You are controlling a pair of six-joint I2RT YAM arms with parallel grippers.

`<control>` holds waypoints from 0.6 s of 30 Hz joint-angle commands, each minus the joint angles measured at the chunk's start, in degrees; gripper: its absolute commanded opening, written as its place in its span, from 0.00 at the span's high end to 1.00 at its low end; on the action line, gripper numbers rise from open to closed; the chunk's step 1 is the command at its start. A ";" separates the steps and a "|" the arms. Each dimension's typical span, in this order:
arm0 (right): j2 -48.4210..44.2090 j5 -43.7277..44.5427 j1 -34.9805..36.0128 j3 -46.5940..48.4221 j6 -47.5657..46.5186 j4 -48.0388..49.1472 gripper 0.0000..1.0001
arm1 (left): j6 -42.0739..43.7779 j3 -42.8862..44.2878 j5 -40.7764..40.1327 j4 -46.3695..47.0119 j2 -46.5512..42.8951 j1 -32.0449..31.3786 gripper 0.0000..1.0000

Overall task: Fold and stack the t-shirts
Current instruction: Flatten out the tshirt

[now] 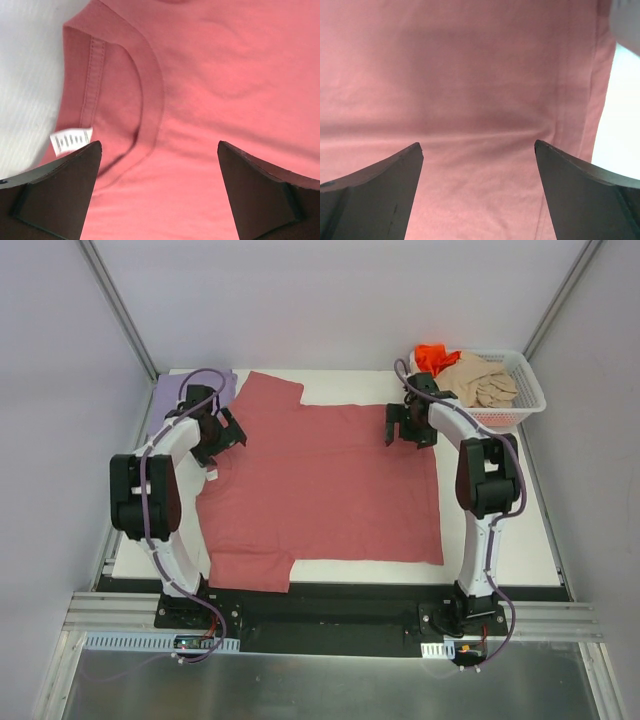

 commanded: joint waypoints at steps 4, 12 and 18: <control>-17.59 4.55 6.63 -10.01 -3.63 3.39 0.04 | -0.20 -7.96 -0.70 -1.98 -17.07 -4.69 0.01; -28.33 2.89 9.72 -27.50 0.59 7.52 0.04 | -4.43 -21.51 -4.13 -2.33 -27.37 -13.65 0.01; -23.51 3.42 4.98 -23.93 2.78 10.51 0.04 | -4.69 -20.73 -5.27 -2.33 -24.21 -13.92 0.01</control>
